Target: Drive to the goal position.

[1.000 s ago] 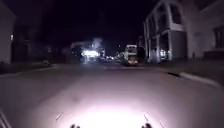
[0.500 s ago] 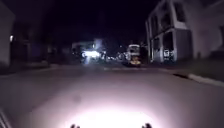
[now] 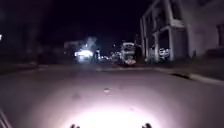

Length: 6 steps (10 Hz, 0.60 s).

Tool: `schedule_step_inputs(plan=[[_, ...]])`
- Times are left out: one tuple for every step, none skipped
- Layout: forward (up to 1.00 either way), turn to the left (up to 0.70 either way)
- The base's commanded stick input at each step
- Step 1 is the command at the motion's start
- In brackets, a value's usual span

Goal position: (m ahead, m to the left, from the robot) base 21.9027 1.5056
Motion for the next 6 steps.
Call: schedule_step_inputs(plan=[[0.85, 0.0], [0.85, 0.0], [0.85, 0.0], [0.85, 0.0], [0.85, 0.0], [0.85, 0.0]])
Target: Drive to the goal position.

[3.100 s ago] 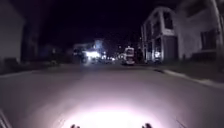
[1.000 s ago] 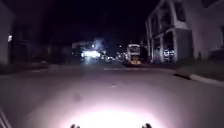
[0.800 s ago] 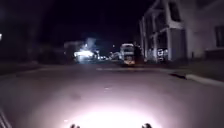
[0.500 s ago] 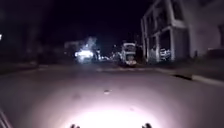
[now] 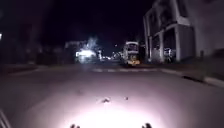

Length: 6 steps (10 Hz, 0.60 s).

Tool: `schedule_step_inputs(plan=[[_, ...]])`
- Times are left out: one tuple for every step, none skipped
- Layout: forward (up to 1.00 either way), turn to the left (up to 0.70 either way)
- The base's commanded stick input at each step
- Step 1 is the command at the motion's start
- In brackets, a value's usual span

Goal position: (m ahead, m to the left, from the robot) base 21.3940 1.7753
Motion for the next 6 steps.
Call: schedule_step_inputs(plan=[[0.85, 0.0], [0.85, 0.0], [0.85, 0.0], [0.85, 0.0], [0.85, 0.0], [0.85, 0.0]])
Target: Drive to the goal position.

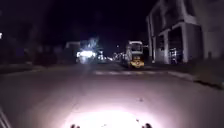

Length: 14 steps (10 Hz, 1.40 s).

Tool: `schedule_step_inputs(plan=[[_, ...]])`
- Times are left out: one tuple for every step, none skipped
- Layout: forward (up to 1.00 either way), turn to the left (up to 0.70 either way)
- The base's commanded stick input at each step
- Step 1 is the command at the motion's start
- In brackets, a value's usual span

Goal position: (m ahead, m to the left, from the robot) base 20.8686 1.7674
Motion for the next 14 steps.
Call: schedule_step_inputs(plan=[[0.85, 0.0], [0.85, 0.0], [0.85, 0.0], [0.85, 0.0], [0.85, 0.0], [0.85, 0.0], [0.85, 0.0], [0.85, -0.07], [0.85, -0.26], [0.85, -0.33], [0.85, -0.12], [0.85, 0.0], [0.85, 0.0], [0.85, 0.0]])
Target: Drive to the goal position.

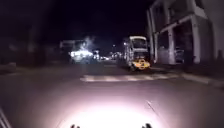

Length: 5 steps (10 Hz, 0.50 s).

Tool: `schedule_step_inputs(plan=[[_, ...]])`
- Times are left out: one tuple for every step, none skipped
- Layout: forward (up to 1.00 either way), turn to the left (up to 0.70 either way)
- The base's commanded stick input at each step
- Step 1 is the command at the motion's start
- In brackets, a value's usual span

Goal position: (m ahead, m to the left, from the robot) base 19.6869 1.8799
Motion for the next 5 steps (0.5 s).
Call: schedule_step_inputs(plan=[[0.85, 0.0], [0.85, 0.0], [0.85, 0.0], [0.85, 0.0], [0.85, 0.0]])
